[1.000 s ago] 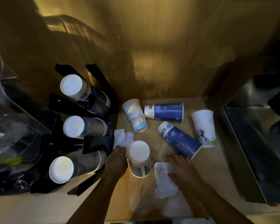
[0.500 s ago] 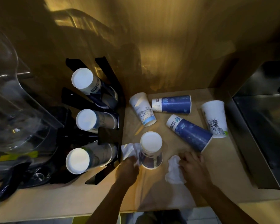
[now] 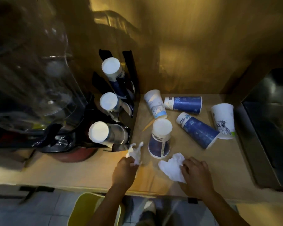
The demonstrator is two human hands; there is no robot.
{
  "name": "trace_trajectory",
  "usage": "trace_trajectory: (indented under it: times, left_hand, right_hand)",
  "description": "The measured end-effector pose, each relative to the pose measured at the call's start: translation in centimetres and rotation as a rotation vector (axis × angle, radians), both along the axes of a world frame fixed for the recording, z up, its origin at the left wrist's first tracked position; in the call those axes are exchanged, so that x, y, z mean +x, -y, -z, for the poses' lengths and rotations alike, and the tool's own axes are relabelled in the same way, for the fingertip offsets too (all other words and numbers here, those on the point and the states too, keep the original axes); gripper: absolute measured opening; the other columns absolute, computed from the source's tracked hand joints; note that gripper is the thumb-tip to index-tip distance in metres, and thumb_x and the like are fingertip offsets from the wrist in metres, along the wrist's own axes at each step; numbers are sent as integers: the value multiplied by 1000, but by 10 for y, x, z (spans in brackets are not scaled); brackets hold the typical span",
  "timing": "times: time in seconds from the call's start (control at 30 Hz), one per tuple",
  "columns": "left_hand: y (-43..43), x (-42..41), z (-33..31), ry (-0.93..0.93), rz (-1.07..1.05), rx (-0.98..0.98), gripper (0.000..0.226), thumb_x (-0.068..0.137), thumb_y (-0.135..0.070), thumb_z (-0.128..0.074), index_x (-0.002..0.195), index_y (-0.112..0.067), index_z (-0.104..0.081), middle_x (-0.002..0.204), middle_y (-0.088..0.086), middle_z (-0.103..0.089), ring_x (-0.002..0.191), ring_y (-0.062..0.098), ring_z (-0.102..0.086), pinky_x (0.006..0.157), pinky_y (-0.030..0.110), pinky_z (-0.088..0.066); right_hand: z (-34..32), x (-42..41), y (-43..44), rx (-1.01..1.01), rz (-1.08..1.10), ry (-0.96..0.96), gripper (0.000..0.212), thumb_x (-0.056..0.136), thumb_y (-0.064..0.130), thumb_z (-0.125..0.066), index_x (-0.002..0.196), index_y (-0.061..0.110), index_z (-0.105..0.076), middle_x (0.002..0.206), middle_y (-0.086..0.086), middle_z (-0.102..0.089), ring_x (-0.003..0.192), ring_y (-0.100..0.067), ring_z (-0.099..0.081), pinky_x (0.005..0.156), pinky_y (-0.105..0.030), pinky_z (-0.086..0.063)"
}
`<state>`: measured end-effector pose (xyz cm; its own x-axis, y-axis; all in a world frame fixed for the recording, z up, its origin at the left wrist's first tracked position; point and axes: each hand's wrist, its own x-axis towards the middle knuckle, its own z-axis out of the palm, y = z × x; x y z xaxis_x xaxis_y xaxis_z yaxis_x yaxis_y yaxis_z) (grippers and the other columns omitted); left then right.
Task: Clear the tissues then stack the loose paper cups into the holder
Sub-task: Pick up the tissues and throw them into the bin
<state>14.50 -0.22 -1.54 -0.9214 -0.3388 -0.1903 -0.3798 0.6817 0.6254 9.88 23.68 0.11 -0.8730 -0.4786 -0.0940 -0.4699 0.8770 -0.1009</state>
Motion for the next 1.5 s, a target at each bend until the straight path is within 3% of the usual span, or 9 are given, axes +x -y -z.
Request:
trace_trajectory:
  times: [0.07,0.17,0.23,0.43,0.6,0.93,1.2,1.3,1.5]
  left_hand:
    - [1,19,-1,16,-41,-43,17,86,-16,-61,87,1,-64,94,22,-59,86,36,-57,66,28,-36]
    - [0,53,0,-1,-129,-60,17,84,-13,-64,86,4,-64,86,15,-50,86,36,-57,68,30,-38]
    - [-1,77,-1,-20,-182,-50,14,83,-11,-64,86,3,-64,87,16,-52,85,35,-57,69,29,-38]
    - [-11,152,-10,-96,-381,36,22,84,-11,-62,66,-18,-52,72,4,-52,66,22,-50,54,28,-34]
    - [-2,196,-11,-36,-537,107,19,84,-12,-61,68,-1,-59,60,5,-53,59,20,-47,51,26,-32]
    - [53,254,23,85,-699,202,35,88,-13,-58,62,-23,-38,57,-10,-40,51,4,-39,45,4,-37]
    - [118,279,90,254,-885,283,20,90,-24,-54,95,-7,-64,91,14,-64,79,26,-61,60,23,-40]
    - [139,278,131,325,-872,324,21,90,-25,-52,98,-9,-63,91,9,-66,76,18,-58,68,26,-47]
    - [156,260,234,345,-880,459,22,91,-29,-51,110,-19,-58,102,2,-66,84,15,-58,76,25,-48]
  right_hand:
    - [-2,6,2,1,-89,-59,37,35,24,-87,67,16,-70,79,-3,-72,71,-23,-67,57,-33,-48]
    - [1,20,4,-245,-50,-111,8,63,13,-71,61,13,-64,64,-5,-69,61,-24,-66,56,-38,-47]
    - [7,32,6,-377,-7,-109,11,71,14,-59,60,12,-61,60,-6,-66,59,-25,-65,57,-41,-48]
    - [7,72,27,-466,-111,-9,14,69,9,-68,60,11,-58,56,-7,-60,54,-28,-61,59,-44,-46]
    - [-3,95,66,-516,-260,132,19,69,-2,-76,63,4,-59,60,-12,-60,51,-32,-54,58,-39,-45]
    - [18,137,148,-358,-390,234,14,76,7,-72,67,4,-61,57,-10,-57,51,-17,-43,54,-23,-34]
    - [90,164,234,-174,-345,454,13,83,15,-63,80,3,-64,76,-19,-69,69,-30,-62,61,-33,-44]
    - [137,170,263,-150,-249,493,14,85,17,-60,90,6,-67,89,-16,-71,82,-30,-64,69,-31,-45]
    - [261,168,299,-170,56,730,19,86,18,-60,67,16,-58,68,-8,-58,69,-27,-54,67,-30,-38]
